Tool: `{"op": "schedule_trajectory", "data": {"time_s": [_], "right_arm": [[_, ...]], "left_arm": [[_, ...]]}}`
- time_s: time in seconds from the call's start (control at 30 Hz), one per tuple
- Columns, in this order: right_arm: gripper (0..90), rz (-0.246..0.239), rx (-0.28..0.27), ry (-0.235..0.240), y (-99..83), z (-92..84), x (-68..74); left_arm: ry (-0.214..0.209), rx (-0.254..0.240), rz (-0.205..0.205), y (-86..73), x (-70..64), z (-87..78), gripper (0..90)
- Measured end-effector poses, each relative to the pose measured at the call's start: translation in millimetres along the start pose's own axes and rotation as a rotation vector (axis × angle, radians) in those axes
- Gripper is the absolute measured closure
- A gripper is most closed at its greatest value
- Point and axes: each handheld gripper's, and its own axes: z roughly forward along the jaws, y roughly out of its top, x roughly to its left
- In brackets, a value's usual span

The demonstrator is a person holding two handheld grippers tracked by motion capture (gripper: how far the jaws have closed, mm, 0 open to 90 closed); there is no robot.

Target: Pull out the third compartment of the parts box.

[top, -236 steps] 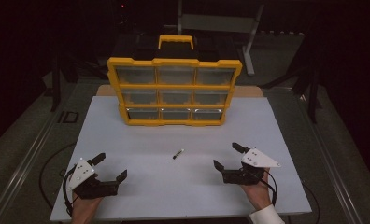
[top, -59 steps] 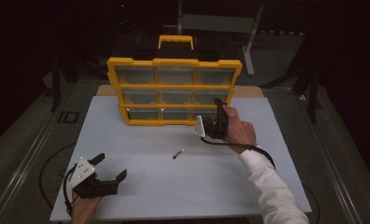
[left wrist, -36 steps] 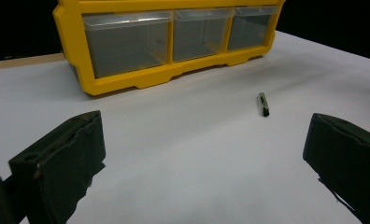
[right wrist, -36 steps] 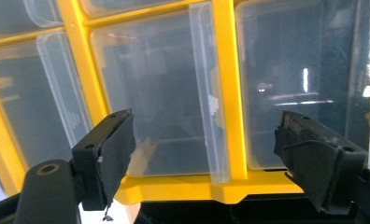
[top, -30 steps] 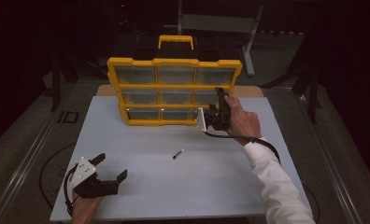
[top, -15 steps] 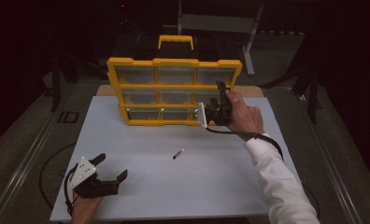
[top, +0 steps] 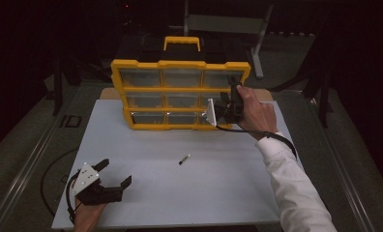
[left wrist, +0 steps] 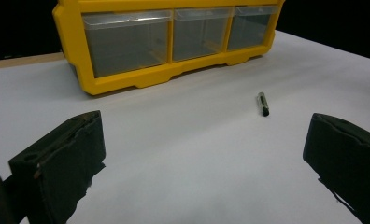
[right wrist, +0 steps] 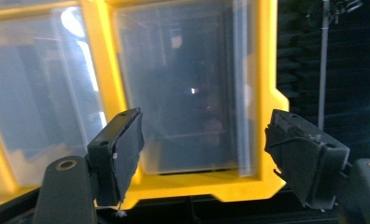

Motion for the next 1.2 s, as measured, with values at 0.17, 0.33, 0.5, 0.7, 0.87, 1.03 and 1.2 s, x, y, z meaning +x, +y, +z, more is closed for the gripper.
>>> {"op": "schedule_trajectory", "data": {"time_s": [0.17, 0.33, 0.5, 0.7, 0.87, 1.03, 1.2], "right_arm": [[27.1, -0.007, 0.003, -0.018, -0.1, 2.3, -7.1], [29.2, -0.02, 0.01, -0.035, -1.3, 6.7, -12.2], [32.7, -0.035, 0.019, -0.049, -2.2, 10.3, -15.3], [45.9, -0.062, 0.01, -0.094, -5.3, 14.7, -20.3], [53.2, -0.052, 0.006, -0.123, -6.3, 18.1, -22.7], [58.3, -0.073, 0.012, -0.13, -7.1, 21.9, -20.1], [56.9, -0.069, 0.016, -0.15, -8.9, 24.6, -18.3]], "left_arm": [[0.002, 0.002, 0.002, 0.0, -0.3, 0.4, 0.0], [0.0, 0.001, 0.0, 0.0, -0.2, 0.4, 0.0], [0.001, 0.002, 0.001, -0.1, 0.2, 0.2, 0.0], [0.003, 0.006, -0.001, -0.4, 0.0, 1.2, 0.0], [0.002, 0.006, 0.0, -0.3, 0.4, 0.6, 0.0], [0.005, 0.004, 0.001, -0.1, 0.2, 0.5, 0.0], [0.003, 0.005, -0.004, -0.3, 0.4, 0.6, 0.0]]}}
